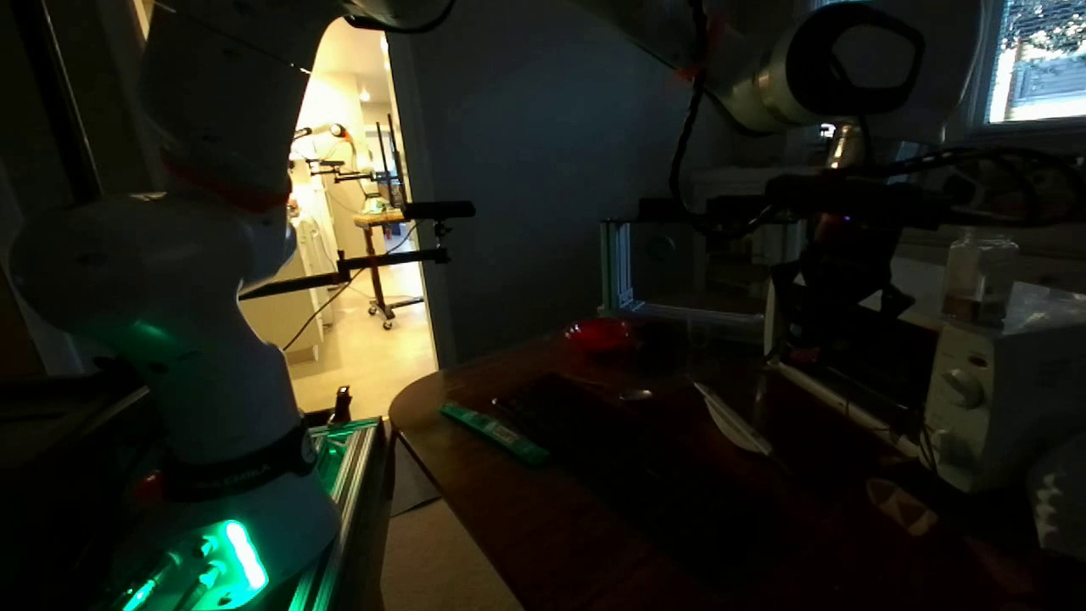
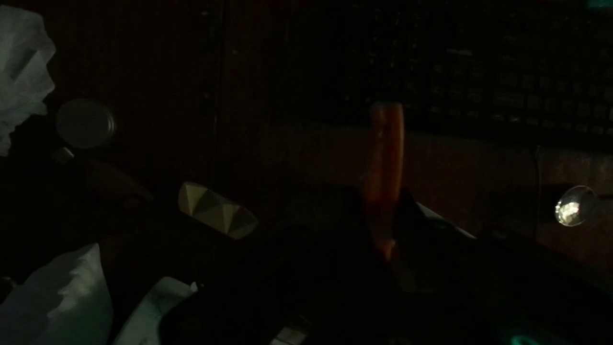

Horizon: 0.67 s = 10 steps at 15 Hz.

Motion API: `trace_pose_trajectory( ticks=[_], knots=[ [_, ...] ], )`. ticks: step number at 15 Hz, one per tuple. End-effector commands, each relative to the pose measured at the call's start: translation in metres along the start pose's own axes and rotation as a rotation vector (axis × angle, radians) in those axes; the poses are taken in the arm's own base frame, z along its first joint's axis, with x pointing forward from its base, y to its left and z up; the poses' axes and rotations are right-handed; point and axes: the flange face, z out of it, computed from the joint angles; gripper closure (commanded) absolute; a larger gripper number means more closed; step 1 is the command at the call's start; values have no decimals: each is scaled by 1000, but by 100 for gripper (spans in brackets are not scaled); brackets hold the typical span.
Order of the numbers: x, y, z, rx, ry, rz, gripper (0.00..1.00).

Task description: Pick up the computer mouse and put it in the microwave

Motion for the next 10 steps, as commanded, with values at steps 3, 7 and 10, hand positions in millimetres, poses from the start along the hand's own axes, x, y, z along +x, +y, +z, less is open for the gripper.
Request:
trace_pose_trajectory(
  ticks=[3,7,10],
  knots=[
    [-62,-34,30,48,1,79,95],
    [-102,-48,41,88,11,117,95],
    [-132,-49,40,100,70,199,95]
  ],
)
